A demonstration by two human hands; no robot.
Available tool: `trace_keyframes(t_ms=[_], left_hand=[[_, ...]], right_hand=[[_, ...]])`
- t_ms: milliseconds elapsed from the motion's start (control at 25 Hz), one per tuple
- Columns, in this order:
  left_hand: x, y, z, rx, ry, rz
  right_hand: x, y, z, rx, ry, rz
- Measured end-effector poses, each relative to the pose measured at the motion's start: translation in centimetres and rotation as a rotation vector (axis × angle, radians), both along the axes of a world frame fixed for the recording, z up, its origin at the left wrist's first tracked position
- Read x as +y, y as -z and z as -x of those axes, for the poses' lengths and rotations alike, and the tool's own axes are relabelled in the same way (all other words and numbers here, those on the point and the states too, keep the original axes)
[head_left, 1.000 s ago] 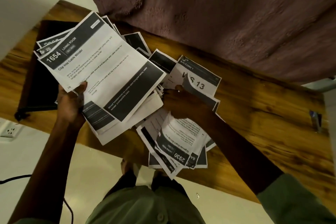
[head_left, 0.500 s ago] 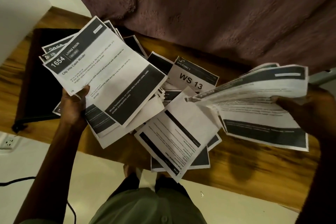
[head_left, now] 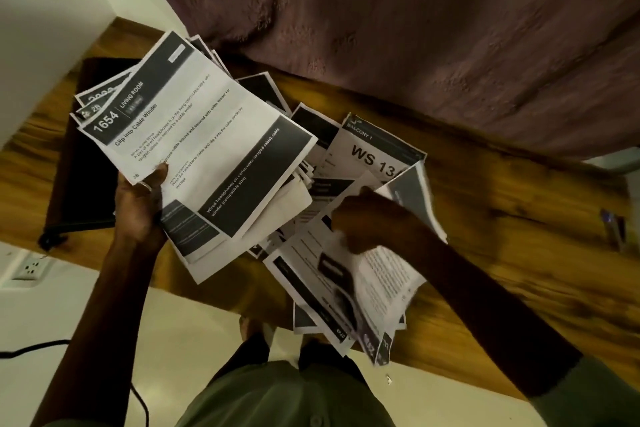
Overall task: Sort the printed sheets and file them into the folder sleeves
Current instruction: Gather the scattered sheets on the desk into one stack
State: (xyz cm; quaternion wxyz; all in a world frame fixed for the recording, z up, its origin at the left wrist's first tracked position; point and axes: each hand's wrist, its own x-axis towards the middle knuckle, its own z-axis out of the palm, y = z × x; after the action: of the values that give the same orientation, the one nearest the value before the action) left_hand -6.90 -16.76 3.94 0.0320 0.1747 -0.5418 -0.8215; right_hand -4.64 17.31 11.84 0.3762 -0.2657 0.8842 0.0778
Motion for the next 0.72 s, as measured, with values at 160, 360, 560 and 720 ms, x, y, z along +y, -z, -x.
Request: trace_keyframes(t_ms=[160, 360, 560, 720], left_hand=[[-0.5, 0.1, -0.4, -0.004, -0.046, -0.065], [-1.2, 0.2, -0.2, -0.001, -0.005, -0.112], [-0.6, 0.3, -0.5, -0.019, -0.004, -0.111], [-1.1, 0.6, -0.5, -0.017, 0.003, -0.102]], right_hand=[[-1.5, 7.8, 0.3, 0.173, -0.149, 0.08], [-1.4, 10.4, 1.0, 0.239, -0.128, 0.153], [-1.1, 10.0, 1.5, 0.263, -0.131, 0.175], [-1.6, 8.6, 2.2, 0.167, -0.053, 0.191]])
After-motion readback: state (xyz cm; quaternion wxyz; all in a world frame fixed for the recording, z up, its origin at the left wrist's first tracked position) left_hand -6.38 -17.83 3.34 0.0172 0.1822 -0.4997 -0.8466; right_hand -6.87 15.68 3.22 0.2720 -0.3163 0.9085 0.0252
